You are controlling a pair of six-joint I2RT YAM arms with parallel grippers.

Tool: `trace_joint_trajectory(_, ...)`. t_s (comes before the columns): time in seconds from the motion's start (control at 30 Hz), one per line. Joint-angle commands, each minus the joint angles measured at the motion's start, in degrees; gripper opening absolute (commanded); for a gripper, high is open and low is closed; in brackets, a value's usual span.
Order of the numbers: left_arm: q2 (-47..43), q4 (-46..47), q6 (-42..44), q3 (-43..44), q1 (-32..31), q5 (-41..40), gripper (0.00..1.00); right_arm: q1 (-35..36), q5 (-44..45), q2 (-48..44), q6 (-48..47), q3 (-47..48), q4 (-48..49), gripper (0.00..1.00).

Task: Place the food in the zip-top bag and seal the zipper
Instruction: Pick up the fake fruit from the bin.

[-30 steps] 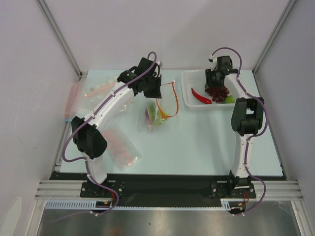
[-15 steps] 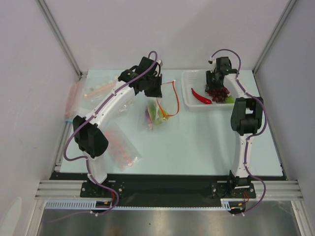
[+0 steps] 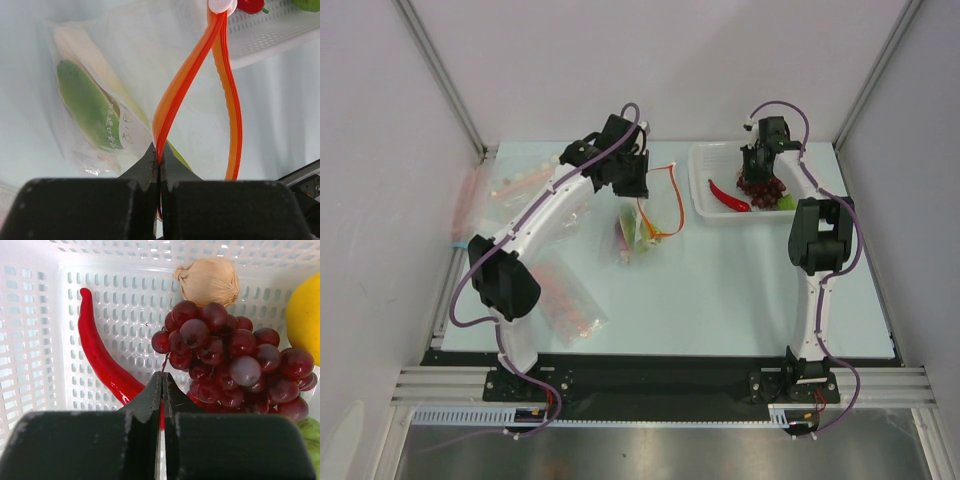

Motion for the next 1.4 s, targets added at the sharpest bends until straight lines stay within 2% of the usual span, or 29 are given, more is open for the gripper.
trace_joint_trajectory(0.0,-0.17,0.94,0.97,3.0,0.1,-0.17,0.0,-0.19,0.13,-1.02,0.1,1.38,1.32,0.0)
trace_joint_trajectory(0.9,-1.48,1.47,1.67,2.21,0.01,1.85,0.0,3.77,-2.77,-25.09,3.62,-6.18,7.11,0.0)
trace_joint_trajectory(1.37,-1.83,2.25,1.05,0.98,0.1,5.1,0.0,12.11,-2.86,-37.84,6.34,-7.68,10.28,0.0)
